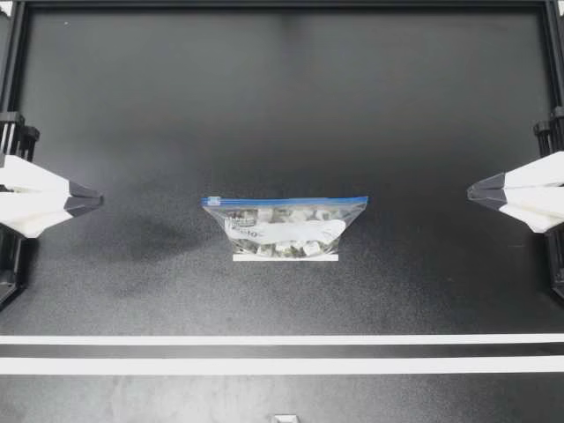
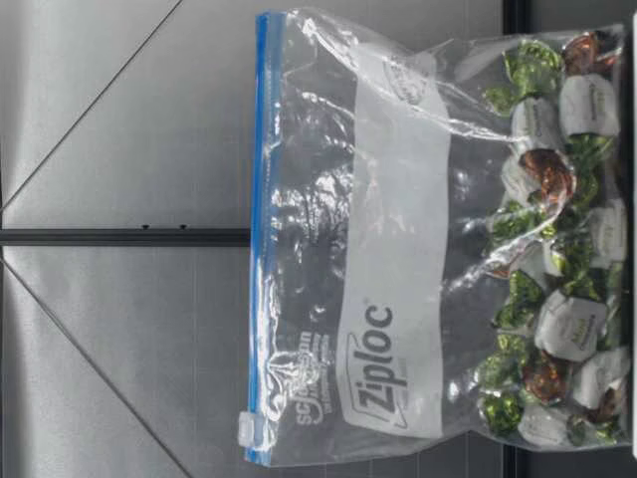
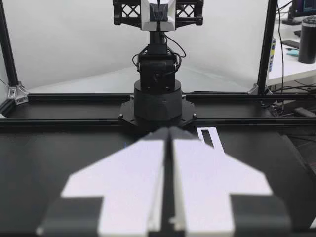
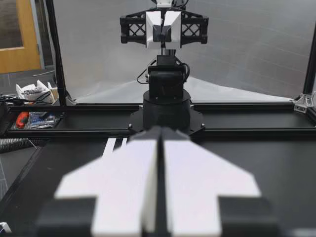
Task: Slide open the ziploc bag.
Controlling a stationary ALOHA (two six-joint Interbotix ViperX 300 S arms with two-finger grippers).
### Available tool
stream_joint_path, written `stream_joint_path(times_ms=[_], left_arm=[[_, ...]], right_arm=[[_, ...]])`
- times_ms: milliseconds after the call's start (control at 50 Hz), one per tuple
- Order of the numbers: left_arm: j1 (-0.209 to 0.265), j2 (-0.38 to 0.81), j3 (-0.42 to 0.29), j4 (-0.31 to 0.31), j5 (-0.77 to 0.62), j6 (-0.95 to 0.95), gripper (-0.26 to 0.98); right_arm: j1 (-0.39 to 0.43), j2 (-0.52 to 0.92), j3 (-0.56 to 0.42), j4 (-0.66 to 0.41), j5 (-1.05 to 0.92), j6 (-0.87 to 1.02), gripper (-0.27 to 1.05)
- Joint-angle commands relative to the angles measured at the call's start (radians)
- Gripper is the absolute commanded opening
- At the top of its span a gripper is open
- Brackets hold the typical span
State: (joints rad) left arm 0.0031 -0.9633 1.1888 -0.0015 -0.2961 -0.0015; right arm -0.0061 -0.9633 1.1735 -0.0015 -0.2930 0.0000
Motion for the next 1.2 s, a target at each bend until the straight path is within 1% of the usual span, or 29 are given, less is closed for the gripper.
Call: stream_joint_path(times_ms=[0,60,200,280,360,380,440,480,520,600,800,940,1020,1080,1180], left_arm=[[0.003,0.015,-0.018,-0.003,0.000,-0.005,-0.14],[0.003,0.023,-0.018,-0.003,-0.002,-0.005,-0.17],[0.003,0.038,-0.009,-0.003,0.000,0.000,-0.18],[0.008,0.064,0.032,-0.003,0.003,0.017,-0.18],[0.046,0.114,0.081,-0.003,0.003,0.018,-0.18],[0.063,0.133,0.095,-0.005,0.003,0.012,-0.17],[0.089,0.186,0.117,-0.025,-0.002,0.008,-0.18],[0.097,0.218,0.120,-0.043,-0.003,0.009,-0.17],[0.100,0.258,0.120,-0.072,-0.008,0.011,-0.17],[0.100,0.321,0.109,-0.100,-0.031,0.012,-0.17],[0.100,0.446,0.100,-0.104,-0.137,0.015,-0.15],[0.100,0.503,0.101,-0.107,-0.242,0.014,-0.06],[0.100,0.529,0.095,-0.106,-0.272,0.015,0.04],[0.098,0.548,0.087,-0.106,-0.282,0.015,0.13],[0.097,0.578,0.067,-0.106,-0.288,0.014,0.32]], right_arm=[[-0.005,0.008,-0.005,-0.002,-0.005,0.000,-0.14],[-0.005,0.011,0.002,-0.003,-0.006,0.000,-0.17],[-0.005,0.020,0.008,-0.002,-0.018,0.003,-0.17],[-0.006,0.037,0.008,0.002,-0.051,0.003,-0.17],[-0.008,0.075,0.009,0.009,-0.100,0.003,-0.17],[-0.009,0.092,0.008,0.014,-0.118,0.003,-0.17],[-0.015,0.132,0.000,0.021,-0.153,0.003,-0.17],[-0.023,0.167,-0.009,0.025,-0.176,0.003,-0.17],[-0.032,0.202,-0.025,0.025,-0.193,0.003,-0.17],[-0.058,0.268,-0.066,0.026,-0.199,0.003,-0.17],[-0.101,0.439,-0.190,0.026,-0.199,0.002,-0.16],[-0.112,0.565,-0.281,0.025,-0.199,-0.003,-0.14],[-0.118,0.627,-0.327,0.025,-0.192,-0.006,-0.11],[-0.121,0.669,-0.364,0.023,-0.179,-0.009,-0.07],[-0.124,0.732,-0.425,0.018,-0.152,-0.012,0.04]])
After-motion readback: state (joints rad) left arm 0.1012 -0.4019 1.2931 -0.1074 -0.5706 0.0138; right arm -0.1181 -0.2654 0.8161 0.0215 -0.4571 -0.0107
